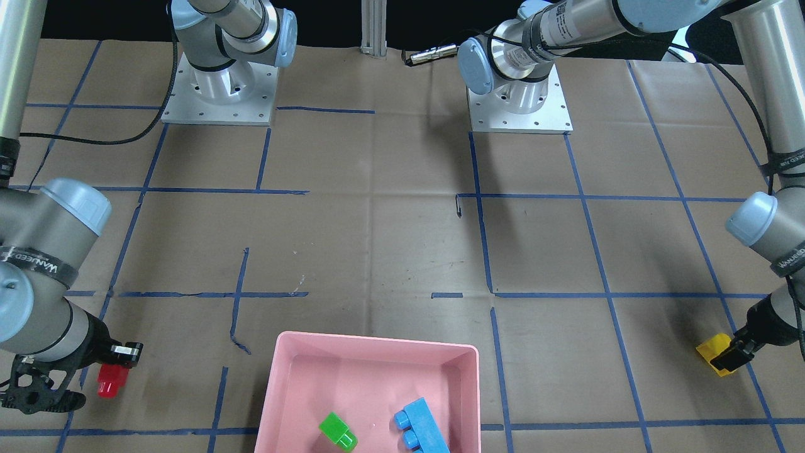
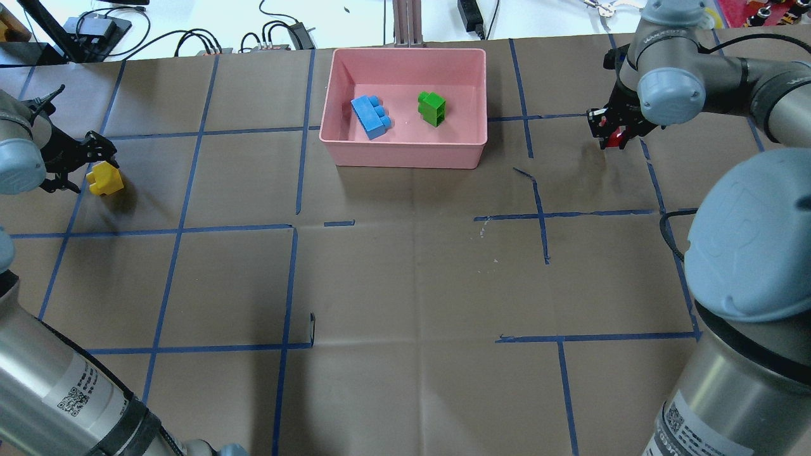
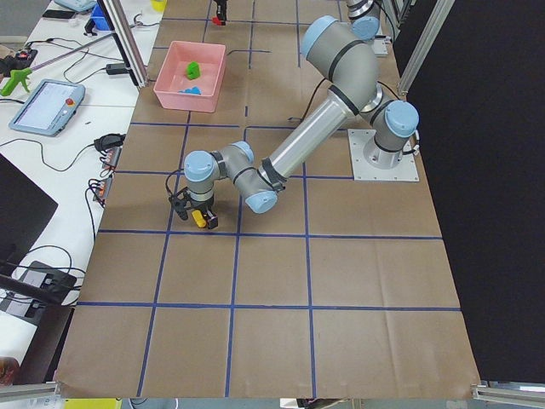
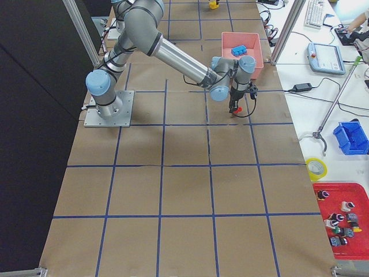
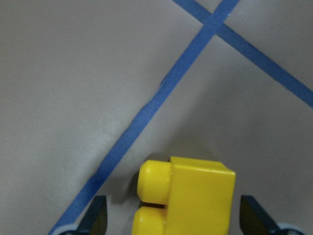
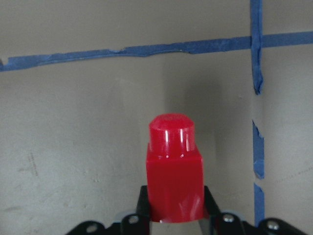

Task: Put all blocks into box

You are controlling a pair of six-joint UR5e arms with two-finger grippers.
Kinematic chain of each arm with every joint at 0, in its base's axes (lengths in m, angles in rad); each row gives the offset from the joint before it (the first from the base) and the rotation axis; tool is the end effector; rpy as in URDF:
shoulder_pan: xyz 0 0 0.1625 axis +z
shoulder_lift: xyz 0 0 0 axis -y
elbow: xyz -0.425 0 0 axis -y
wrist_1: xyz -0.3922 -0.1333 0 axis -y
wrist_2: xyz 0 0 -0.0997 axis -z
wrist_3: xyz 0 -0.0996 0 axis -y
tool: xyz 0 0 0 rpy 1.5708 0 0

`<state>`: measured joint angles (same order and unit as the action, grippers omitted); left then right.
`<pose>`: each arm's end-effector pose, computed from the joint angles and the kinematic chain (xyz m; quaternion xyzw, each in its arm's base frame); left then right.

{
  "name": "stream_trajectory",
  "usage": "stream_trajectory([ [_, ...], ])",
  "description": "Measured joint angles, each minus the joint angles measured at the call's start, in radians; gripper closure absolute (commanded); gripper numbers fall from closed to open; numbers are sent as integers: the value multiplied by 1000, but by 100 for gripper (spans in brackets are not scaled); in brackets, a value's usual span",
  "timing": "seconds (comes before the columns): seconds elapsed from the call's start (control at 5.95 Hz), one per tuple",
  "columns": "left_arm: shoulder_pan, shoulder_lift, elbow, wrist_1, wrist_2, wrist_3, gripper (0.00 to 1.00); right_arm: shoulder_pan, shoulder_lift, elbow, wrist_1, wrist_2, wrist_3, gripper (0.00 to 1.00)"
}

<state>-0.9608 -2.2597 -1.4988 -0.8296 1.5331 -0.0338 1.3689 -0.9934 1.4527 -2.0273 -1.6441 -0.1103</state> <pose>0.2894 -0.6534 0.1773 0.3146 -0.9470 0.0649 0.0004 -0.0135 -0.6944 0.2451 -0.0457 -0.9983 -0.0071 0.0360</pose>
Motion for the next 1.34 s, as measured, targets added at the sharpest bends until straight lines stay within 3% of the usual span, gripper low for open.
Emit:
stream_trajectory([
  [0.17, 0, 0, -11, 0, -5, 0, 66, 4, -50, -11, 59, 7, 30, 94],
  [0.34, 0, 4, -23, -5, -20, 0, 74, 28, -99, -21, 111, 30, 109, 94],
  [0.84, -19, 78, 16, -81, -38, 0, 74, 225, -133, -71, 143, 156, 506, 94],
  [1.18, -131, 157, 67, -122, -36, 10, 73, 330, -67, -97, 21, 379, 808, 89],
  [1.34, -219, 173, 105, -150, -37, 14, 73, 367, -14, -124, -60, 477, 943, 24],
])
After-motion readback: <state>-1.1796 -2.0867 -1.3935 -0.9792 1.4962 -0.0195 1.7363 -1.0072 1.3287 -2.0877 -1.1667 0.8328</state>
